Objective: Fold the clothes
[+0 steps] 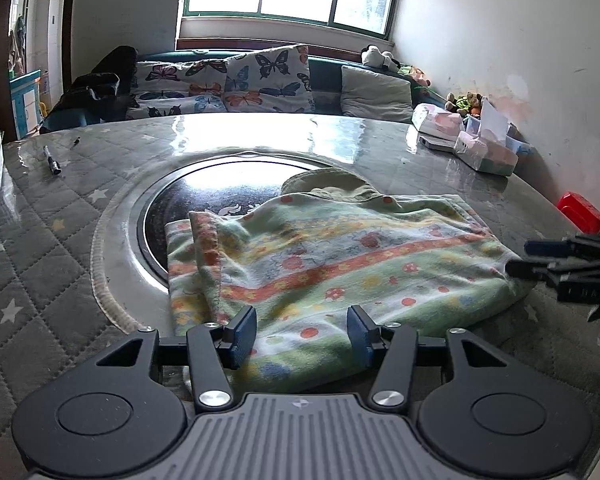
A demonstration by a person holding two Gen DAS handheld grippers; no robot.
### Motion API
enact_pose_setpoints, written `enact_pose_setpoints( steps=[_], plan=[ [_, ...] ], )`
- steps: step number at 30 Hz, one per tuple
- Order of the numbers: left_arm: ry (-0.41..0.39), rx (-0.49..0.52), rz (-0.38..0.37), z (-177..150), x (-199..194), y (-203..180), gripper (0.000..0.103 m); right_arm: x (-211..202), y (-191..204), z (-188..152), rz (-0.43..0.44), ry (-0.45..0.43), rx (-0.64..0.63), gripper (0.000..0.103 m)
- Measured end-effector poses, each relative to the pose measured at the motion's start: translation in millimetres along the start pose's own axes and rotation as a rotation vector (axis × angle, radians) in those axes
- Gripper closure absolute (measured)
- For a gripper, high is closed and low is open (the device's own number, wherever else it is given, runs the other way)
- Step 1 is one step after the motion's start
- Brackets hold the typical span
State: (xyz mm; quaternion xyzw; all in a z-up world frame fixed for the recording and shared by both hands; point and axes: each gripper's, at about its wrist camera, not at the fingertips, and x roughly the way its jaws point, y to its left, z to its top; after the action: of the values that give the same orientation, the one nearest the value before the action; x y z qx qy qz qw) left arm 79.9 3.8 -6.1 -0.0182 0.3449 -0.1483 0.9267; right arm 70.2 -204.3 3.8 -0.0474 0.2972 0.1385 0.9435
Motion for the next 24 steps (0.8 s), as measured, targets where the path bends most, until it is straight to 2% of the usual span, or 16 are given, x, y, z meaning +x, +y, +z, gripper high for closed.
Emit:
enact_pose_setpoints(
  steps=[3, 5, 8, 13, 18, 22, 24],
  plan=[
    [0.001, -0.002, 0.003, 0, 0, 0, 0.049, 7, 3, 6, 0.04, -0.012, 0.009, 0.056],
    [0.002, -0.003, 0.005, 0, 0, 1, 0.049, 14, 3, 4, 0.052, 0.004, 0.012, 0.071],
    [0.002, -0.007, 0.004, -1, 0, 3, 0.049, 21, -2, -2, 0.031, 0.029, 0.022, 0.072],
    [0.005, -0.005, 0.001, 2, -2, 6, 0.048, 15, -10, -1, 0.012, 0.023, 0.046, 0.073],
    [0.007, -0.026, 0.022, 10, -1, 13, 0.048, 19, -2, 17, 0.063, -0.009, 0.03, 0.07],
    [0.01, -0.044, 0.034, 21, 7, 19, 0.048, 38, 4, 31, 0.111, 0.001, 0.033, 0.059],
    [0.011, -0.051, 0.037, 26, 12, 22, 0.048, 50, 6, 35, 0.121, 0.019, 0.039, 0.058]
  ],
)
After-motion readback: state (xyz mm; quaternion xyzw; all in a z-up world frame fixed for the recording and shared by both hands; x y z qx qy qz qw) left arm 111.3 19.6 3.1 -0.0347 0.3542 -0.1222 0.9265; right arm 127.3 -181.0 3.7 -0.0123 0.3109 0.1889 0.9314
